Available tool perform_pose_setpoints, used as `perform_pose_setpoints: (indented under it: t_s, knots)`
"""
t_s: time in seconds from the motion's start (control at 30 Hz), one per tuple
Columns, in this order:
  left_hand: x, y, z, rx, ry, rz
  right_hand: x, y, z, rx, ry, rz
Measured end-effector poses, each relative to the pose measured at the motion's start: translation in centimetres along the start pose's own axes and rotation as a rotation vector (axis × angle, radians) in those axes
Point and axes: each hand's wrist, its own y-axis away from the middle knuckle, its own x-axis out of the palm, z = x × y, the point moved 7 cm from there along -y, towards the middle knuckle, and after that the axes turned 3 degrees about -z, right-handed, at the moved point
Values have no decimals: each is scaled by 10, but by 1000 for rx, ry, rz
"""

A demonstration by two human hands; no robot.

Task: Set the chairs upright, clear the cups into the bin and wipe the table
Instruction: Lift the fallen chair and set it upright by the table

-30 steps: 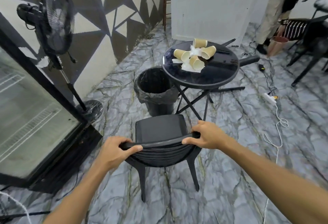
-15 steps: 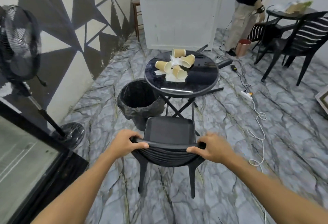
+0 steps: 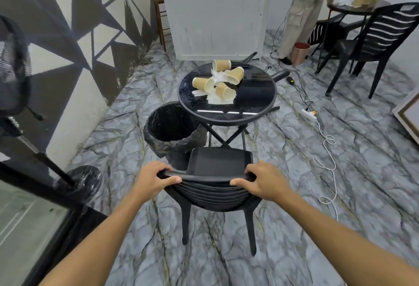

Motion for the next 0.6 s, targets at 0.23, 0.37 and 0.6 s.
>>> perform_pose_setpoints:
  t_s: [0.23, 0.37, 0.6]
  knots:
    - [4, 3, 10, -7, -49, 100, 4, 7, -5, 10, -138, 115]
    - [15, 28, 8, 4, -110, 212, 22, 43, 0, 25, -172, 129]
    - [25, 33, -31, -30, -271, 260, 8, 53, -4, 184, -204, 190]
